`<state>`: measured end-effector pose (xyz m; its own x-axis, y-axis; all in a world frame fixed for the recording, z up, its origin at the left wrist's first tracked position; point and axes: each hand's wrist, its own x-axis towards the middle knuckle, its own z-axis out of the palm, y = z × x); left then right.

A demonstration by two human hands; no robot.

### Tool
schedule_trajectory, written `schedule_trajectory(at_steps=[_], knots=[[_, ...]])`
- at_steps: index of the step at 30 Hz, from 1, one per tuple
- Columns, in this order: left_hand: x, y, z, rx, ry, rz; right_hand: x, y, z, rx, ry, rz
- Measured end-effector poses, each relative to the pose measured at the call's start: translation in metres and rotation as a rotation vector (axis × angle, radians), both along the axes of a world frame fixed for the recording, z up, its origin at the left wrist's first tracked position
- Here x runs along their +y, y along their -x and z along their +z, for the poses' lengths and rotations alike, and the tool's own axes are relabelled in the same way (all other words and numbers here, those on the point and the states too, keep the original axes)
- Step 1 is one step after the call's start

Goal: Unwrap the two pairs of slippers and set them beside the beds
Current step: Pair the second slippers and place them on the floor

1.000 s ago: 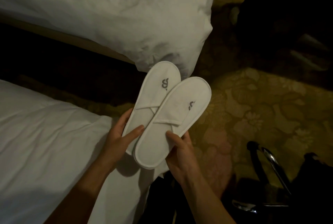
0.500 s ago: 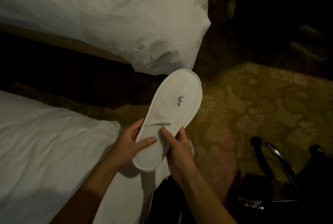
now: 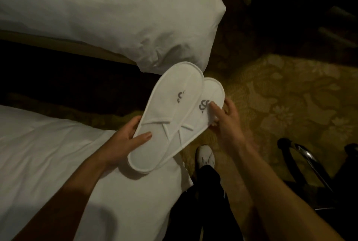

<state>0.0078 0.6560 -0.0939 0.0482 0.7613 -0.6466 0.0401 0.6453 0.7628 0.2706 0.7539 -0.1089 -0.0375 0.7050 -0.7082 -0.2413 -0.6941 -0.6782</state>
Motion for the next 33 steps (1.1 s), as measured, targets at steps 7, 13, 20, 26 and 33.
schedule_trajectory(at_steps=[7, 13, 20, 26, 33], knots=[[0.025, 0.019, -0.019, 0.099, -0.037, 0.114, 0.013, -0.012, -0.028, 0.007, 0.014, -0.034], [0.066, 0.031, -0.027, 0.236, -0.069, 0.025, 0.001, -0.017, -0.062, -0.010, 0.043, -0.099], [0.092, 0.041, -0.061, 0.223, 0.038, -0.062, -0.013, -0.006, -0.105, 0.093, 0.167, -0.189], [0.103, 0.058, -0.099, 0.260, 0.134, -0.165, -0.018, 0.008, -0.147, 0.158, 0.238, -0.211], [0.120, 0.073, -0.159, 0.500, 0.179, -0.347, -0.037, 0.034, -0.209, 0.227, 0.348, -0.319]])
